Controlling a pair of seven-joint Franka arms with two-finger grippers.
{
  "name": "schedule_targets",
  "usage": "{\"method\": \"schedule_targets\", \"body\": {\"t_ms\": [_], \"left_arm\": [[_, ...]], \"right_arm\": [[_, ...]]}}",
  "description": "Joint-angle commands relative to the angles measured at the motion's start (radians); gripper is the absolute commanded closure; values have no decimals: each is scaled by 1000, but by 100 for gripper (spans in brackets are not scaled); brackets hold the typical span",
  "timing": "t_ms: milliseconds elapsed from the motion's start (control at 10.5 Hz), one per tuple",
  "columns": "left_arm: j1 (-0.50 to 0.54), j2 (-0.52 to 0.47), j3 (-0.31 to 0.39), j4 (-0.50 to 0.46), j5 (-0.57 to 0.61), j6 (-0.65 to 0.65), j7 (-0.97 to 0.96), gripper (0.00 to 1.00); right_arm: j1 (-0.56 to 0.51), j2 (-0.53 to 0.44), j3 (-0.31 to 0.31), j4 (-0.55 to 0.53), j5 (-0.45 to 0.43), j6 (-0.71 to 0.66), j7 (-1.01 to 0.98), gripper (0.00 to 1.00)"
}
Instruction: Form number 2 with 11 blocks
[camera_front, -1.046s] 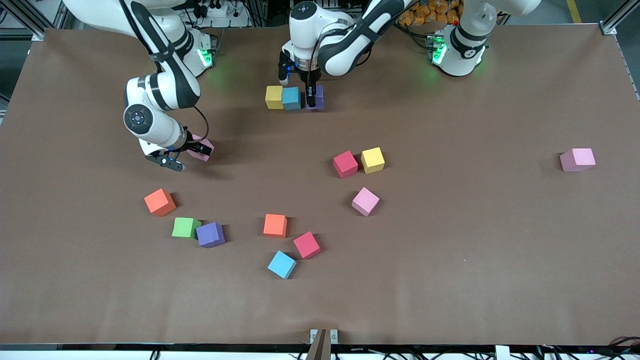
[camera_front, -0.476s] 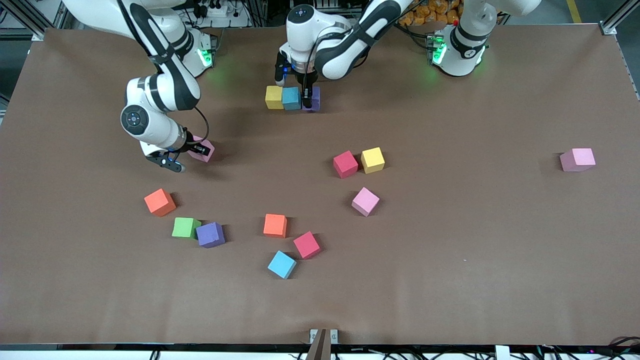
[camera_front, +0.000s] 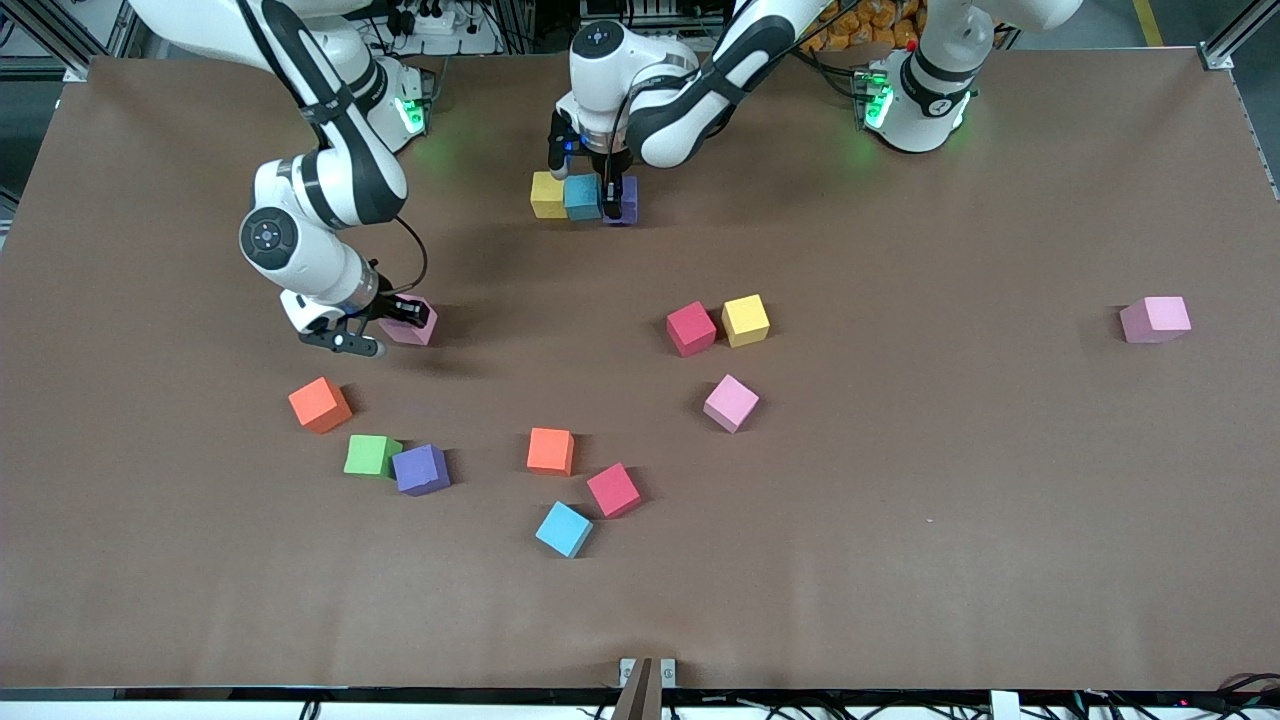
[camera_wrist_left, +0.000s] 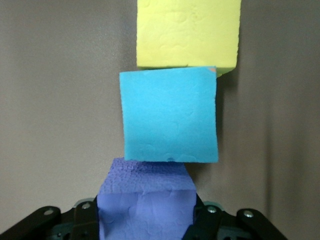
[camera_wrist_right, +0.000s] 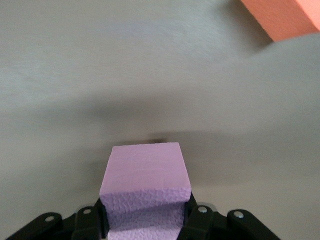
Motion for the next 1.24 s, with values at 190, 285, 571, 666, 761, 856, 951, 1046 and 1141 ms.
{"method": "schedule_targets", "body": {"t_ms": [190,285,571,666,761,856,951,1046,1141], "left_arm": [[9,45,-15,40,14,6,-25,100],[9,51,-21,43,16,6,-37,100],[9,51,-27,44,20,4,-60,100],[9,51,-30,44,27,4,-62,100],[11,53,-37,44,30,4,-60,100],[11,51,-37,42,31,4,-62,100],[11,51,-37,39,31,4,-71,100],[12,51,-43,37,48,4,-83,100],[12,53,-43,36,62,4,-101,100]], "right_arm": [[58,53,0,201,20,-217,81,100],[78,67,0,244,20,-271,98,100],[93,119,0,309,56,-305,98,100],[95,137,-1,341,56,-342,97,100],[96,141,0,356,56,-366,91,100],[96,151,-1,362,55,-368,87,100],[98,156,-1,366,55,-368,89,100],[105,161,-1,367,55,-367,89,100],[108,165,-1,367,55,-365,91,100]]}}
